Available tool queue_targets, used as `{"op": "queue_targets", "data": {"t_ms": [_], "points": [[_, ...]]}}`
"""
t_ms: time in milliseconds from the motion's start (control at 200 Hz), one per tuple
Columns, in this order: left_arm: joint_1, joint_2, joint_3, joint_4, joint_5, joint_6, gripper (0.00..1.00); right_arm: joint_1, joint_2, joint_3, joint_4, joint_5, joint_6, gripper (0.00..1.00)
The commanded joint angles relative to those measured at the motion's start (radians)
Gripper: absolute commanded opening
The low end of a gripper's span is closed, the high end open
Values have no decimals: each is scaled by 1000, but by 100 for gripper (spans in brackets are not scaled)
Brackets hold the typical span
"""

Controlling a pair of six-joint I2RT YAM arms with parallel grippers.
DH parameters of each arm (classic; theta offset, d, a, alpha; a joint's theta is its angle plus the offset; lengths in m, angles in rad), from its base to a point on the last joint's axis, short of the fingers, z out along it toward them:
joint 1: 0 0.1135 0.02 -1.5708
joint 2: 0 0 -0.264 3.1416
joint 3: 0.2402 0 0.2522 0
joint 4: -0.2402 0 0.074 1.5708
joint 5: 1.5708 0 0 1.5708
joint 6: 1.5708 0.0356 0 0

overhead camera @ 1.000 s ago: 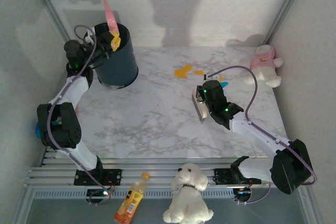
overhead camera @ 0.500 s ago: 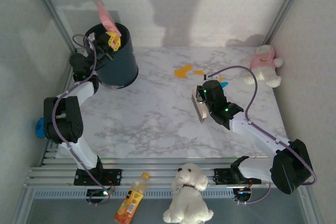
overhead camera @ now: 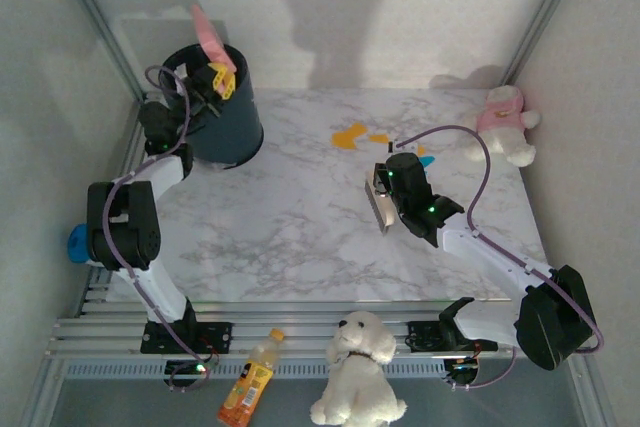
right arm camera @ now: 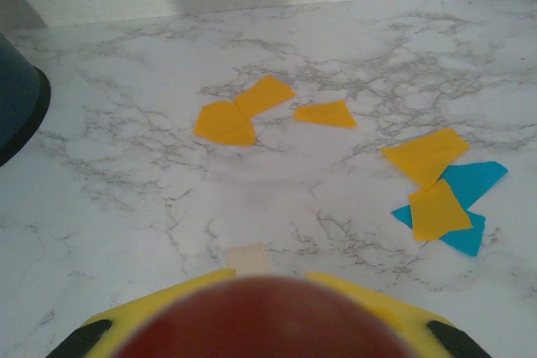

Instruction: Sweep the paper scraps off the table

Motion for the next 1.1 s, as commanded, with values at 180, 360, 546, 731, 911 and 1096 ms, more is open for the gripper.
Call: {"op": "queue_targets", "data": {"t_ms": [180, 360, 546, 731, 911, 1096], "points": [[-9, -155, 267, -906, 41, 796, 0, -13, -42, 15, 35, 4, 23, 0], [-25, -146, 434, -1321, -16, 1157, 0, -35, -53, -6, 55, -23, 51, 0], [-91, -145, 548, -1615, -215, 1465, 0, -71, -63, -22, 78, -72, 78, 0], [-217, -173, 555, -1732, -418, 1689, 0, -129, -68, -28, 120, -142, 102, 0], [-329, -212, 474, -1764, -548, 1846, 0, -199, -21, 15, 157, -230, 121, 0], [-409, -272, 334, -1744, -550, 1973, 0, -262, 83, 97, 201, -323, 154, 0]]}}
